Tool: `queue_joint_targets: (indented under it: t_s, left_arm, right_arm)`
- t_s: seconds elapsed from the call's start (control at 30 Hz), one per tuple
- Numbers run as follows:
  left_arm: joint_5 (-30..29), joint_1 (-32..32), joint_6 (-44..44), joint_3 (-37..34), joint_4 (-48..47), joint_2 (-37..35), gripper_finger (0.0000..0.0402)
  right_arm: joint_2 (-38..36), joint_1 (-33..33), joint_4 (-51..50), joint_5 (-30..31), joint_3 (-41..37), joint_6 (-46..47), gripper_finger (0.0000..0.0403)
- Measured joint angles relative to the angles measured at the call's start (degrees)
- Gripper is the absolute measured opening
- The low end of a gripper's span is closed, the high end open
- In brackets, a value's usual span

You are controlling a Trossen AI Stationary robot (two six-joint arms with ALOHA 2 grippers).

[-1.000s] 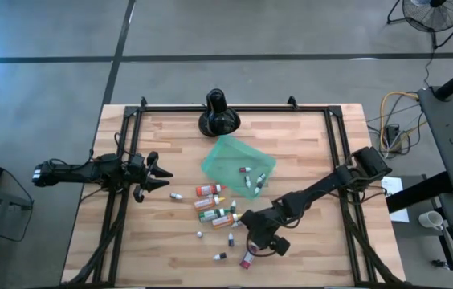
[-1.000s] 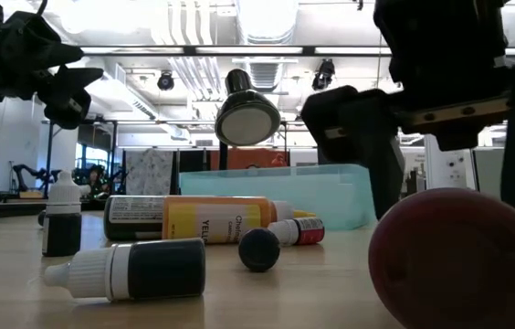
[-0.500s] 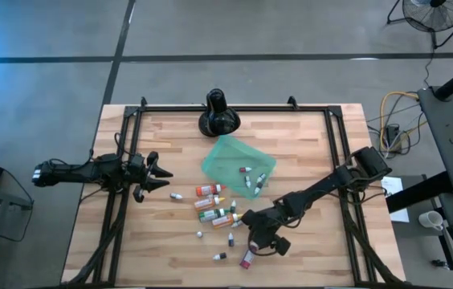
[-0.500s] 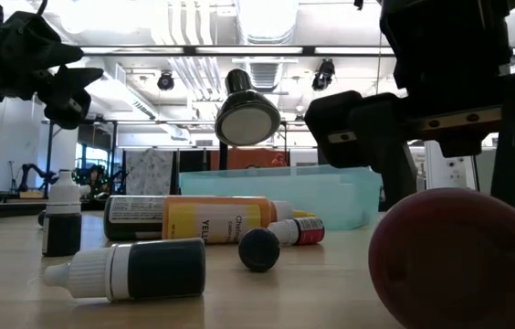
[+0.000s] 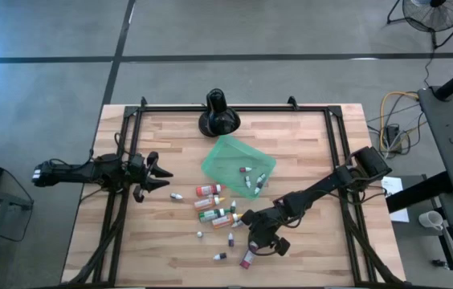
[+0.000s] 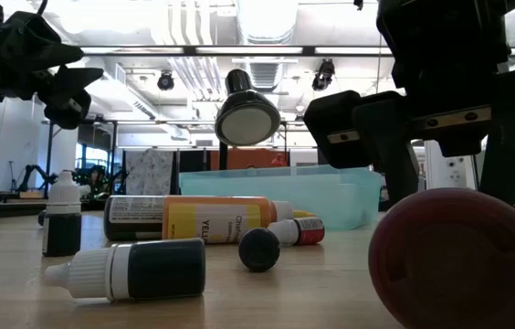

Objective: Pick & Place food coloring
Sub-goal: Put the large red food coloring bottle into the green bin

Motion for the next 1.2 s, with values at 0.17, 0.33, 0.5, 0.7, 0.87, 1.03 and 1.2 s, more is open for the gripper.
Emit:
queue_joint_targets:
  t_s: [0.17,0.33,0.5,0.7,0.87,1.03,1.2]
  left_arm:
    - [0.0,0.0,0.0,0.0,0.0,0.0,0.0117]
    - [0.0,0.0,0.0,0.0,0.0,0.0,0.0117]
    - [0.0,0.0,0.0,0.0,0.0,0.0,0.0117]
    - [0.0,0.0,0.0,0.0,0.0,0.0,0.0117]
    - [0.0,0.0,0.0,0.0,0.0,0.0,0.0117]
    - [0.0,-0.1,0.0,0.0,0.0,0.0,0.0117]
    - [0.0,-0.1,0.0,0.0,0.0,0.0,0.0117]
  right_arm:
    - [0.0,0.0,0.1,0.0,0.0,0.7,0.0118]
    - [0.0,0.0,0.0,-1.0,0.0,0.8,0.0104]
    - [0.0,0.0,-0.4,-1.0,-0.2,0.8,0.0100]
    - [0.0,0.0,-1.3,0.1,0.3,3.7,0.0100]
    - [0.0,-0.1,-1.3,0.3,0.2,5.0,0.0104]
    - [0.0,-0.5,-1.3,0.3,0.1,6.8,0.0117]
    - [0.0,-0.5,-1.5,0.5,0.0,6.8,0.0128]
